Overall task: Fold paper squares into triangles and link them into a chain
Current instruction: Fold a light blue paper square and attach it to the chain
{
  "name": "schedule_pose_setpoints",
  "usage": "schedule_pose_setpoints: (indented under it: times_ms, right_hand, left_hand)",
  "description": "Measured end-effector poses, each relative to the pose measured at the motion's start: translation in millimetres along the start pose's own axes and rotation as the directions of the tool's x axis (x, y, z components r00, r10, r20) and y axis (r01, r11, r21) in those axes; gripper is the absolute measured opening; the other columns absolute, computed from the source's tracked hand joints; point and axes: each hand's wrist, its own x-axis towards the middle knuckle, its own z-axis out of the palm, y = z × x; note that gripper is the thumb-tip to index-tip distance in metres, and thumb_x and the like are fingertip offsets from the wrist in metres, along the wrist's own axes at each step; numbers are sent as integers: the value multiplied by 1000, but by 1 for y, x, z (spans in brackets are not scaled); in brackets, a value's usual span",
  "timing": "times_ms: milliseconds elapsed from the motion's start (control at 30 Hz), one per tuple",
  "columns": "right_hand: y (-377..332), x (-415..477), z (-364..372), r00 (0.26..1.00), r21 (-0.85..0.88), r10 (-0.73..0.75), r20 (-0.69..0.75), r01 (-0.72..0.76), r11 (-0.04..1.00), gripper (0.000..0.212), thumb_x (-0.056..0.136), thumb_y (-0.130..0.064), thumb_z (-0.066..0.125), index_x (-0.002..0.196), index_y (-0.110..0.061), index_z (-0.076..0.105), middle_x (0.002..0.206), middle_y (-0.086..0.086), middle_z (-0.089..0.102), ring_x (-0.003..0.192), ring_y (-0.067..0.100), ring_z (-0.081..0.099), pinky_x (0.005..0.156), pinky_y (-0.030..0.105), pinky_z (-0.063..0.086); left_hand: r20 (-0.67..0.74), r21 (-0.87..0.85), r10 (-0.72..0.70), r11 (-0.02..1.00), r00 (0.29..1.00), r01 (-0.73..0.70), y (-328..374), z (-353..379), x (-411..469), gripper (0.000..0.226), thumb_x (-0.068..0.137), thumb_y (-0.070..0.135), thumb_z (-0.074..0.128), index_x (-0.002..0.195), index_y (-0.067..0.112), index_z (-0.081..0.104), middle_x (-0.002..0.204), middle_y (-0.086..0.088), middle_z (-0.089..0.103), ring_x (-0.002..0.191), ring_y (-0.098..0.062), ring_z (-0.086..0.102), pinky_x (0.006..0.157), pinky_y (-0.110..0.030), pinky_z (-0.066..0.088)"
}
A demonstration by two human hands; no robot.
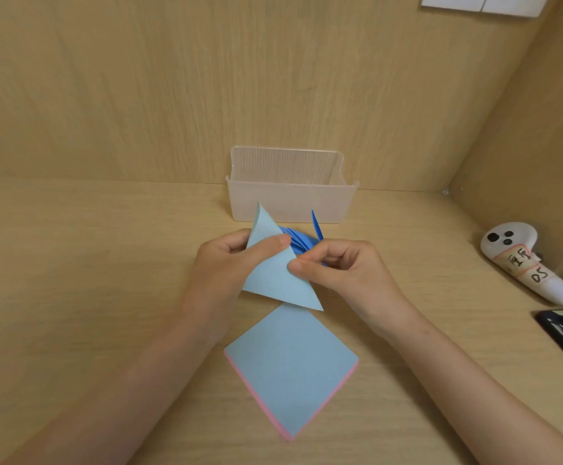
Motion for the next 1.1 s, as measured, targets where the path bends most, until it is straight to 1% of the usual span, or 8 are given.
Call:
schedule_pose_setpoints:
  times_ms: [100, 333, 500, 567, 700, 867, 1000, 1100]
  right_hand:
    - [-1, -1, 0, 1000, -21, -1, -7, 1, 1000, 6, 77, -3, 73, 77, 2, 70, 77, 11, 72, 71, 15, 65, 70, 21, 52]
    - [-3, -1, 1, 1000, -23, 7, -3, -7, 1000, 5, 77, -3, 73, 75, 0, 69, 79, 14, 72, 72, 17, 66, 69, 23, 53]
    - [-6, -1, 1, 1000, -60, -6, -5, 6, 998, 5, 77, -6, 74, 74, -4, 70, 81, 23, 71, 72, 21, 64, 70, 27, 51]
    - [-7, -2, 1, 1000, -80, -10, -2, 9, 997, 6, 77, -8, 74, 72, -7, 71, 82, 27, 69, 72, 23, 61, 69, 30, 49]
    - [-6, -3, 1, 1000, -88, 7, 16, -6, 996, 6, 76, -8, 75, 71, -9, 72, 74, 15, 69, 69, 20, 61, 66, 26, 49]
    - [-8, -3, 2, 999, -59, 8, 31, -6, 998, 5, 76, -4, 74, 73, -5, 71, 72, 10, 70, 68, 17, 62, 64, 21, 50]
    - [-8, -3, 2, 999, -65, 12, 33, -10, 998, 4, 77, -5, 74, 73, -4, 71, 75, 16, 70, 70, 20, 62, 66, 24, 50]
    - [-6, -3, 0, 999, -106, 11, 42, -7, 994, 5, 76, -5, 75, 73, -4, 71, 79, 21, 71, 72, 21, 63, 70, 28, 50]
  left_hand:
    - [-18, 2, 36, 999, 999, -36, 2, -1, 1, 5, 74, 17, 77, 74, 13, 74, 68, 1, 72, 57, -8, 64, 51, -18, 49]
    - [-15, -9, 51, 999, 999, -51, 2, -5, 2, 15, 77, 22, 74, 76, 7, 71, 69, -2, 68, 60, -11, 61, 56, -20, 47]
    - [-2, -35, 59, 998, 998, -59, 1, -3, 1, 11, 79, 20, 72, 71, 13, 71, 67, 1, 69, 59, -9, 62, 54, -18, 48]
    - [2, -36, 58, 998, 998, -58, 0, -3, 3, 11, 79, 22, 72, 72, 14, 72, 69, 1, 69, 61, -10, 62, 57, -19, 48]
    - [-27, -72, 72, 995, 997, -74, 2, -10, 10, 13, 79, 24, 71, 83, 12, 73, 77, 2, 70, 71, -10, 62, 71, -24, 48]
    - [-55, -83, 91, 992, 994, -95, 1, -12, 11, 10, 77, 24, 73, 80, 15, 74, 76, 2, 71, 71, -12, 62, 74, -28, 47]
    - [-66, -99, 98, 990, 993, -104, 0, -10, 12, 8, 77, 23, 73, 78, 16, 74, 76, 2, 70, 72, -11, 62, 75, -28, 47]
    - [-143, -112, 124, 984, 982, -141, 0, -15, 17, 10, 78, 26, 72, 83, 19, 75, 87, 8, 72, 87, -8, 63, 87, -27, 48]
